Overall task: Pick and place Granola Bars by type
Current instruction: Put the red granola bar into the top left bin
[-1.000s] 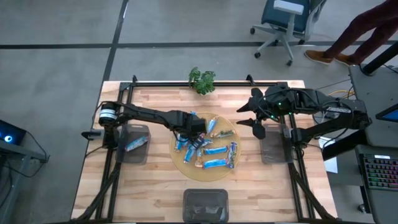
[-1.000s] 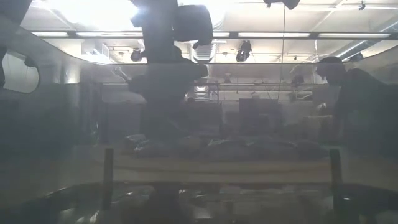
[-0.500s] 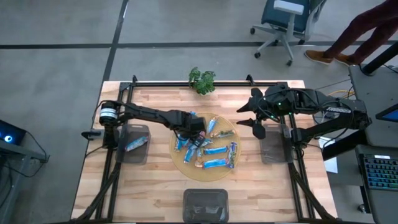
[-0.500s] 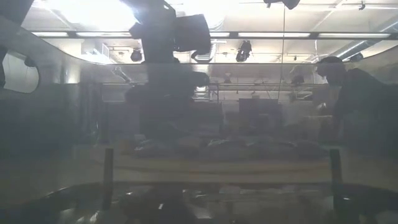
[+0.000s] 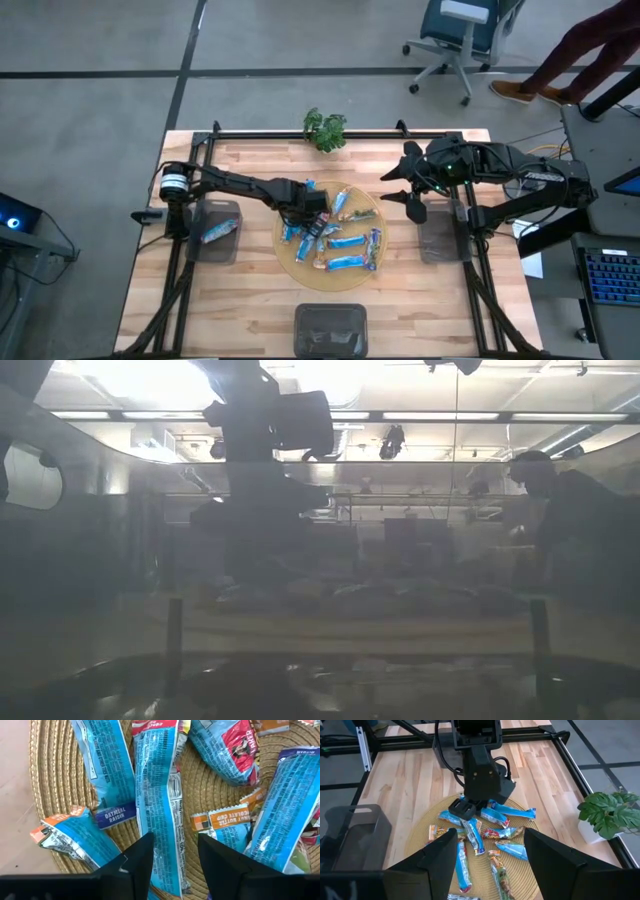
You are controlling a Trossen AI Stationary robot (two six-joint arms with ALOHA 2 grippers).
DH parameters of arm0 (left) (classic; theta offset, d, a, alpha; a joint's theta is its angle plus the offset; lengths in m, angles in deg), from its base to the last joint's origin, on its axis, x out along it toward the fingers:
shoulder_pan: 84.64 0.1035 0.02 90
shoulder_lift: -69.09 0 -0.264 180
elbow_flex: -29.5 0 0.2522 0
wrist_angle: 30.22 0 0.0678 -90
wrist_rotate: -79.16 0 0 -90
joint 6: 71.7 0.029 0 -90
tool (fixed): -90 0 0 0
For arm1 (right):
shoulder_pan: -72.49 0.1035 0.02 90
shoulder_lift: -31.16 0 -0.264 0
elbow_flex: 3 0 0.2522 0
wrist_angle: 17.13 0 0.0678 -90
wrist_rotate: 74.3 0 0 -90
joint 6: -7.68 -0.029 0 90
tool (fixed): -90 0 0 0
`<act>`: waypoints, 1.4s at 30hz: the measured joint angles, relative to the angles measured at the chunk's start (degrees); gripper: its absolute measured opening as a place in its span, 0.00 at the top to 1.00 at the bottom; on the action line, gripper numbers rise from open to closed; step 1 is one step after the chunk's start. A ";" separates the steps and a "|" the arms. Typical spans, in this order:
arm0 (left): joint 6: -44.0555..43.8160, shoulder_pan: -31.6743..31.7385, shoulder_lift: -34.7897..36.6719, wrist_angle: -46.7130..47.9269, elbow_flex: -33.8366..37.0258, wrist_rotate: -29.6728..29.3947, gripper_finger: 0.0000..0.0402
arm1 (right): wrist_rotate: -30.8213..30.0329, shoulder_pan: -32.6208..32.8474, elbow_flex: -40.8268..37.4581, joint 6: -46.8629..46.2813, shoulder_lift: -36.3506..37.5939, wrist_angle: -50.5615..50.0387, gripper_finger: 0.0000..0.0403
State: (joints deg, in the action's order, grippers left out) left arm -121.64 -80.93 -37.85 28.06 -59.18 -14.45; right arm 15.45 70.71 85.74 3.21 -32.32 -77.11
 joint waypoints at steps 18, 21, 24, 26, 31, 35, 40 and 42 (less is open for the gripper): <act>5.02 0.19 0.28 2.56 -9.26 4.61 0.66 | 0.00 0.00 0.00 0.20 -0.02 0.11 0.46; 6.74 0.35 0.28 -0.14 -9.27 3.87 0.66 | 0.00 0.00 0.00 0.17 -0.02 0.11 0.46; 6.80 0.61 0.28 -0.50 -9.38 4.13 0.66 | 0.00 0.00 0.00 0.20 -0.02 0.11 0.46; 5.50 0.69 0.31 -0.57 -9.38 4.17 0.66 | 0.00 0.00 0.00 0.20 -0.02 0.12 0.46; 5.46 0.60 0.31 -0.59 -9.48 6.10 0.66 | 0.00 0.00 0.00 0.90 -0.02 0.13 0.46; 5.02 0.61 0.31 -0.57 -9.49 6.14 0.66 | -0.19 0.00 0.00 1.05 -0.02 0.15 0.46; 4.18 0.75 0.31 -0.44 -9.27 6.19 0.66 | -0.38 0.00 0.00 1.05 -0.02 0.20 0.46; 4.60 0.87 0.31 -0.06 -9.27 6.27 0.66 | -0.43 0.00 0.00 1.07 -0.02 0.22 0.46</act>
State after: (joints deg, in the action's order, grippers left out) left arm -117.05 -80.06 -37.54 27.99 -68.45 -8.19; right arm 15.01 70.71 85.74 4.28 -32.34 -76.89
